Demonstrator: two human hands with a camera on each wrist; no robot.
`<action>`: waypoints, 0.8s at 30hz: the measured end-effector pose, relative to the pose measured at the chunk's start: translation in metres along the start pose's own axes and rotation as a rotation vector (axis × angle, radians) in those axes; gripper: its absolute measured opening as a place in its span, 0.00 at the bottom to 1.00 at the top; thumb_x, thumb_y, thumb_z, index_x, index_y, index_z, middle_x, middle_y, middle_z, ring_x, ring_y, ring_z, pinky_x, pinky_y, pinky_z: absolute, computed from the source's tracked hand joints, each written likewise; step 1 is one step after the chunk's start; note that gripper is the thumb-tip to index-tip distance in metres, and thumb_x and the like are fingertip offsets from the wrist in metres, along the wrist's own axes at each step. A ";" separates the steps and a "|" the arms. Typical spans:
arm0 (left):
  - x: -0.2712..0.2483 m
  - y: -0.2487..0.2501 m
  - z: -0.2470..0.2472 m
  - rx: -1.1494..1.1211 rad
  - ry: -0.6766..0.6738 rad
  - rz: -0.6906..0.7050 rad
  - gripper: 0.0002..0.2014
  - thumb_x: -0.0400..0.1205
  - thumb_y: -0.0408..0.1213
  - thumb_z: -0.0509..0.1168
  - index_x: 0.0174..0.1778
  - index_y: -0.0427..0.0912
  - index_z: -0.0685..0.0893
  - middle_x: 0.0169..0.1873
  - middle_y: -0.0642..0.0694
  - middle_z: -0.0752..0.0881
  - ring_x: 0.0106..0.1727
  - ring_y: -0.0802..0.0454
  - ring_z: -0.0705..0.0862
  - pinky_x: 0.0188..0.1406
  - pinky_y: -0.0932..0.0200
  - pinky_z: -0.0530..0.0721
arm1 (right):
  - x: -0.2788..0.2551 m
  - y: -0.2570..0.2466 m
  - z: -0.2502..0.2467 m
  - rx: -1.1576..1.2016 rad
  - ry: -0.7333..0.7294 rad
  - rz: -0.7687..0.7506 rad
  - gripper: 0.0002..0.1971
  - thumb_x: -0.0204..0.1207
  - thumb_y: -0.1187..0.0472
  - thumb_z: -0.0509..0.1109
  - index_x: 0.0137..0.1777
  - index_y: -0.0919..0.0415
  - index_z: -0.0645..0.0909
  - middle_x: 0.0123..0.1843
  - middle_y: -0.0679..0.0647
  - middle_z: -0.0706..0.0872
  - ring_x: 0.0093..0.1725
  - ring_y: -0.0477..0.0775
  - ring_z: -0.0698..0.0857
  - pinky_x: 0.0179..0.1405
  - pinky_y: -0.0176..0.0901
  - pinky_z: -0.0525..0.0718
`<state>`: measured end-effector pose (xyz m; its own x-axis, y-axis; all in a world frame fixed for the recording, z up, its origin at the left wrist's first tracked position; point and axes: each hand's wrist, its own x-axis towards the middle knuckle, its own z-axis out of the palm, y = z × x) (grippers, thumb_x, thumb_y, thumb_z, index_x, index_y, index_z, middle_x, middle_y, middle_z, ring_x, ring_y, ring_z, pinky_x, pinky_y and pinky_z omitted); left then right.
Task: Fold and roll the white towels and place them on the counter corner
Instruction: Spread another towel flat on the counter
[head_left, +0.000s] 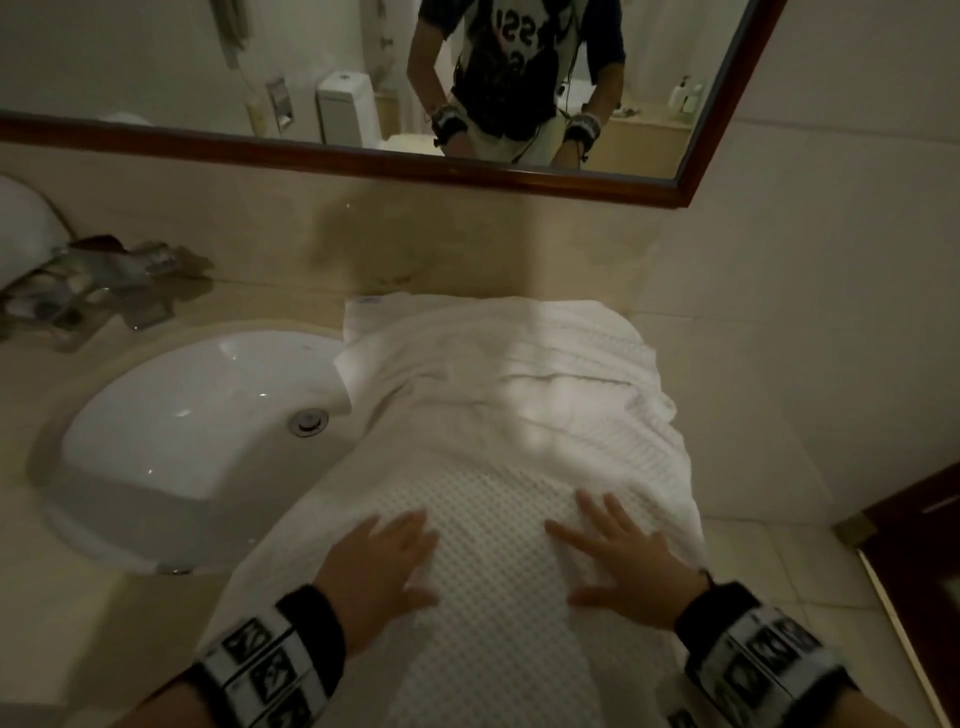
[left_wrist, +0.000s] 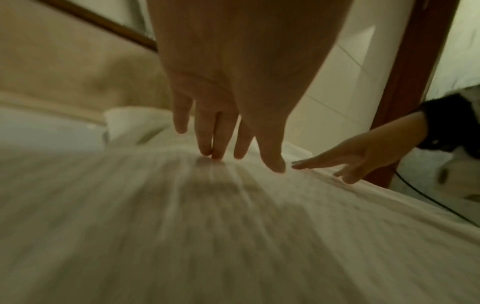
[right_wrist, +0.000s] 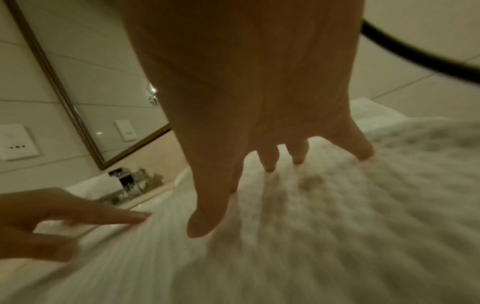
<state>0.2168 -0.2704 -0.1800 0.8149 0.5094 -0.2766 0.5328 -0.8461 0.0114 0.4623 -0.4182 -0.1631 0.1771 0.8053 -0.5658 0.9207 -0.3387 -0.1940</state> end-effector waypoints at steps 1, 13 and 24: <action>-0.013 0.003 0.005 -0.004 -0.091 -0.001 0.46 0.78 0.65 0.25 0.66 0.45 0.82 0.68 0.46 0.80 0.67 0.56 0.81 0.58 0.62 0.83 | -0.008 0.000 0.009 -0.023 -0.009 0.013 0.39 0.75 0.38 0.63 0.79 0.31 0.41 0.83 0.47 0.30 0.83 0.57 0.32 0.76 0.75 0.48; -0.023 0.021 -0.011 0.081 0.103 -0.035 0.29 0.70 0.56 0.73 0.64 0.44 0.84 0.68 0.44 0.81 0.67 0.53 0.82 0.60 0.53 0.82 | -0.034 -0.059 0.036 -0.008 0.086 0.153 0.36 0.78 0.38 0.59 0.80 0.32 0.42 0.84 0.48 0.33 0.83 0.59 0.35 0.74 0.78 0.49; -0.115 -0.062 0.047 -0.319 0.132 -0.708 0.37 0.81 0.58 0.57 0.81 0.42 0.54 0.75 0.41 0.69 0.74 0.44 0.70 0.72 0.51 0.70 | -0.047 -0.055 0.055 -0.011 0.029 0.118 0.43 0.73 0.36 0.64 0.78 0.29 0.36 0.83 0.48 0.28 0.82 0.61 0.31 0.74 0.79 0.47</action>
<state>0.0791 -0.2838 -0.1945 0.2671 0.9416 -0.2051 0.9587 -0.2380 0.1556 0.3839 -0.4641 -0.1698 0.2942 0.7740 -0.5607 0.8967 -0.4265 -0.1184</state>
